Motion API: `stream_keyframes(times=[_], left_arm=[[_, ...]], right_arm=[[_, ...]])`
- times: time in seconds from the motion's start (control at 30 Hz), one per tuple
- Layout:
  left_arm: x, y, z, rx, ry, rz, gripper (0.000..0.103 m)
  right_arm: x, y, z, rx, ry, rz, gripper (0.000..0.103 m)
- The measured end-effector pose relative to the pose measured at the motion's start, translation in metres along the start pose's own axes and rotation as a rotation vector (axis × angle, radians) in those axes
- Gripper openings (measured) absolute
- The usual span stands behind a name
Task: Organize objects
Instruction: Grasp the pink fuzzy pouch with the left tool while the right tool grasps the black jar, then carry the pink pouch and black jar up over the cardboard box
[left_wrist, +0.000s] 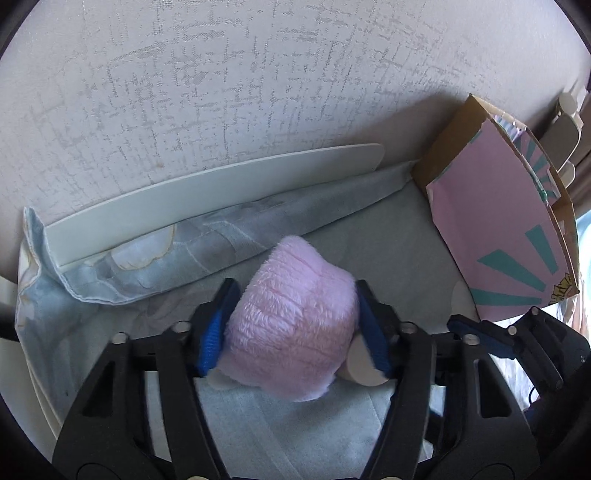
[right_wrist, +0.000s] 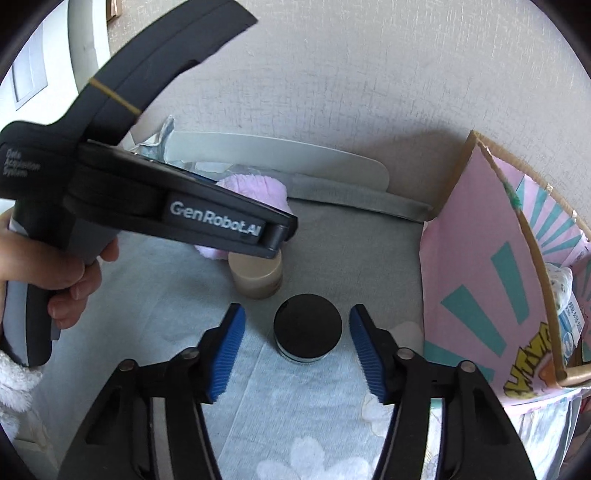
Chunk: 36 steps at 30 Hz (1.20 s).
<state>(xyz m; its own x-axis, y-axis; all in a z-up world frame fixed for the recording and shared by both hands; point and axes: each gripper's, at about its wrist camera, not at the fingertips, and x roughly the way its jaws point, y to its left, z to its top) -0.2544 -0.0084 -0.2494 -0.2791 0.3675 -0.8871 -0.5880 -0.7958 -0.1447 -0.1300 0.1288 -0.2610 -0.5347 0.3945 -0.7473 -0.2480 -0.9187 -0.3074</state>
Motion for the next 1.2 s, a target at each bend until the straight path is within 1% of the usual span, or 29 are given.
stream_keyframes(times=[0.03,0.1,0.2,0.37,0.43,0.53,0.77,0.87,0.93,1.07,1.13,1.17,1.2], left_arm=[[0.0,0.0,0.0,0.003,0.0,-0.001,0.05],[0.0,-0.001,-0.001,0.013,0.0,-0.004,0.046],[-0.001,0.0,-0.003,0.009,-0.004,-0.015,0.044],[-0.007,0.002,-0.005,-0.011,-0.021,-0.02,0.043],[-0.014,0.003,-0.005,-0.015,-0.038,-0.013,0.042],[-0.027,0.002,-0.003,-0.027,-0.061,-0.024,0.042],[-0.068,-0.004,0.004,-0.064,-0.112,-0.023,0.042],[-0.088,-0.011,0.01,-0.066,-0.133,-0.02,0.042],[-0.104,-0.019,0.011,-0.062,-0.144,-0.003,0.042],[-0.123,-0.029,0.022,-0.091,-0.163,-0.008,0.042],[-0.139,-0.037,0.017,-0.103,-0.18,-0.009,0.042],[-0.149,-0.042,0.025,-0.106,-0.182,-0.007,0.042],[-0.155,-0.048,0.025,-0.109,-0.185,-0.009,0.042]], right_arm=[[0.001,-0.001,0.0,0.003,0.002,0.005,0.046],[0.001,-0.002,0.0,0.008,0.006,0.007,0.038],[0.0,-0.004,0.001,0.011,0.006,0.009,0.033],[-0.002,-0.006,0.001,0.015,0.011,0.017,0.033],[-0.005,-0.006,0.001,0.015,0.01,0.02,0.033],[-0.014,-0.007,0.003,0.014,0.01,0.024,0.033],[-0.056,-0.014,0.017,0.015,-0.018,0.044,0.033],[-0.079,-0.022,0.024,0.035,-0.03,0.078,0.033],[-0.095,-0.029,0.027,0.055,-0.038,0.098,0.033],[-0.126,-0.042,0.034,0.072,-0.048,0.099,0.033],[-0.14,-0.051,0.036,0.075,-0.056,0.094,0.033],[-0.148,-0.056,0.034,0.077,-0.059,0.092,0.033],[-0.155,-0.062,0.033,0.081,-0.062,0.091,0.033]])
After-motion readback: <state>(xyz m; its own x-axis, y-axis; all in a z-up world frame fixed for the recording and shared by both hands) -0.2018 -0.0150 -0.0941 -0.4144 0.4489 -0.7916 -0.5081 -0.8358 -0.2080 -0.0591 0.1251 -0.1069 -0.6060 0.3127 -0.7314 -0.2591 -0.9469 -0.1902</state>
